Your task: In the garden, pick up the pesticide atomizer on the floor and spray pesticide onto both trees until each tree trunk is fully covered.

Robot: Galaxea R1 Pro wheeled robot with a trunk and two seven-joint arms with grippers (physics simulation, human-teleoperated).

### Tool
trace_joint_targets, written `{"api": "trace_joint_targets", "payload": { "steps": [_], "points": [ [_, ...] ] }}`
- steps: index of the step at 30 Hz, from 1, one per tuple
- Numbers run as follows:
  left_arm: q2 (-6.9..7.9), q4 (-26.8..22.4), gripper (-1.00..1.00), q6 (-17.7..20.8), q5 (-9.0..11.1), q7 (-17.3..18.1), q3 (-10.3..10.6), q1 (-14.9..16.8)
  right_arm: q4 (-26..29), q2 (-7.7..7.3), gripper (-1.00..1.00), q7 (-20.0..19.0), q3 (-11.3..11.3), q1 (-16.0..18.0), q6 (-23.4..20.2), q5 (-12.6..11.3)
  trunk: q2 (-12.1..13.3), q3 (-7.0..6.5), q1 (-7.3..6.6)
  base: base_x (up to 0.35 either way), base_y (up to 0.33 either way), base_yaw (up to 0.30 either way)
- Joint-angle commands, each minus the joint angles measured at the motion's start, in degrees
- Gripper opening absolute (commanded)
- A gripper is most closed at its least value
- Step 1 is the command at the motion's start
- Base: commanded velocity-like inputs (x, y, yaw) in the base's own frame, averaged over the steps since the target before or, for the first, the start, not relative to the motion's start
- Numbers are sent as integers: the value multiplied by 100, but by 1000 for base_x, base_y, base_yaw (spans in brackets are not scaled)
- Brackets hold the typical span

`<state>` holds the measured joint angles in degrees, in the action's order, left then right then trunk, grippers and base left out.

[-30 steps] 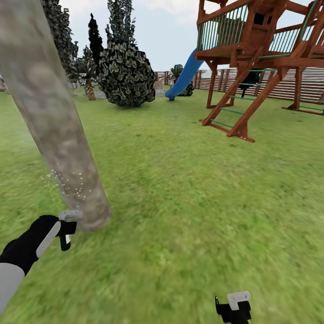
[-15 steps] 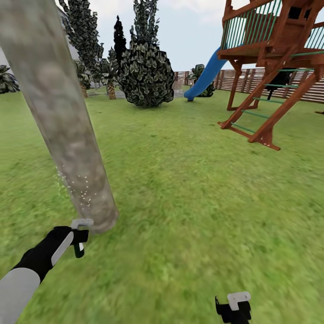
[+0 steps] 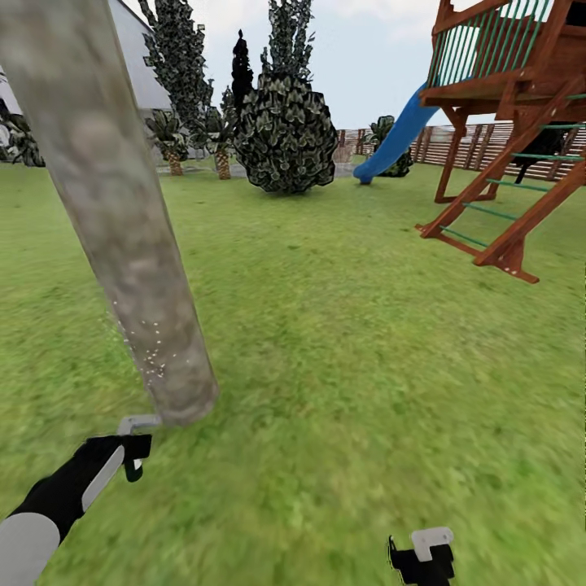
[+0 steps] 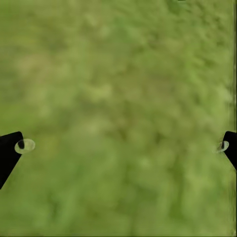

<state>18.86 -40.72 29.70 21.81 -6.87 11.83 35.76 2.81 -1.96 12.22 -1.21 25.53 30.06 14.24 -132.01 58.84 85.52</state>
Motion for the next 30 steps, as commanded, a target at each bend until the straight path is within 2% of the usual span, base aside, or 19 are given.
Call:
{"api": "trace_joint_targets", "payload": {
  "steps": [1,3,6,10,25,30],
  "points": [
    [-11,-5,-100,-19,-58,-149,3,-46,0,-1,100,7,-2,-3,-1,-3,0,0,0,134,-264,0],
    [-24,2,-100,-138,-64,-320,0,-141,3,2,100,8,-2,-1,-1,-7,0,0,0,106,-265,0],
    [-197,2,-100,-354,-70,-506,-9,-181,8,2,100,8,-2,-3,0,-9,0,0,0,89,-267,0],
    [-223,2,-100,-385,-63,-840,-22,-190,8,2,100,8,-2,-4,0,-9,0,0,0,132,-265,45],
    [-223,2,-100,-346,-54,-886,-43,-192,0,10,100,8,1,-1,0,-9,0,0,0,205,-221,266],
    [-228,2,-100,-355,-52,-877,-41,-192,6,10,100,8,-2,-3,-1,-9,0,0,0,236,-188,76]
  ]
}}
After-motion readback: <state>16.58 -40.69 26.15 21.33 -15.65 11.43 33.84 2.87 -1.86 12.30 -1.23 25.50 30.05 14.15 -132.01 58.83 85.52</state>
